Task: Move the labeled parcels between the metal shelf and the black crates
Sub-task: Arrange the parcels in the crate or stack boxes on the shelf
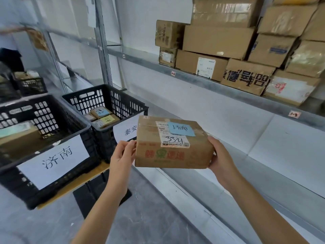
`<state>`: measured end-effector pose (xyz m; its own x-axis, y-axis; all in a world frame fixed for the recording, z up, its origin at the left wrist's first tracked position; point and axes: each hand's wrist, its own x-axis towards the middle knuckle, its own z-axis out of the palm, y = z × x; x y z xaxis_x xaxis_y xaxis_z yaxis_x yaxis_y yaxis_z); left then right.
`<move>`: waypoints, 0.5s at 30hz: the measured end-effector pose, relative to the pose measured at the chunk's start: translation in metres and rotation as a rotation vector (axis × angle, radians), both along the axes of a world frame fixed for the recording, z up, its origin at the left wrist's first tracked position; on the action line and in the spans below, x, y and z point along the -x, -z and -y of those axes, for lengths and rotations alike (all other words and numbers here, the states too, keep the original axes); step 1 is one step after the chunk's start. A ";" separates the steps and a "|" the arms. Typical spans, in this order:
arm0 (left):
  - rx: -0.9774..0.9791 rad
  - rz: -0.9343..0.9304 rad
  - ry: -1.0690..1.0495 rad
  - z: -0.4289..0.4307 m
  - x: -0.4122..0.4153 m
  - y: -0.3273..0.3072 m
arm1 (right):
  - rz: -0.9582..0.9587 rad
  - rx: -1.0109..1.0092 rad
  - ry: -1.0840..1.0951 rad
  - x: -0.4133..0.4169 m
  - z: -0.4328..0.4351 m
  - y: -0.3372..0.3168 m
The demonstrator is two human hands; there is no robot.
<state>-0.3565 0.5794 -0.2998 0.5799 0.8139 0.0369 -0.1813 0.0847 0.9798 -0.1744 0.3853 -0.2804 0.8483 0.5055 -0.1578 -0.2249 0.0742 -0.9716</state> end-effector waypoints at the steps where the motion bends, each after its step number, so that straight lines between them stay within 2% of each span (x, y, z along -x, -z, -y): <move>1: 0.004 -0.002 -0.004 -0.001 -0.007 -0.001 | -0.022 -0.020 -0.003 -0.008 -0.003 0.002; 7: 0.115 -0.159 -0.040 -0.026 -0.045 -0.011 | -0.002 -0.069 -0.101 -0.054 -0.041 0.005; 10: 0.175 -0.130 -0.082 -0.041 -0.056 -0.018 | -0.032 -0.094 -0.186 -0.077 -0.064 0.004; 15: 0.183 -0.060 -0.212 -0.059 -0.056 -0.022 | -0.035 -0.045 -0.564 -0.105 -0.112 -0.004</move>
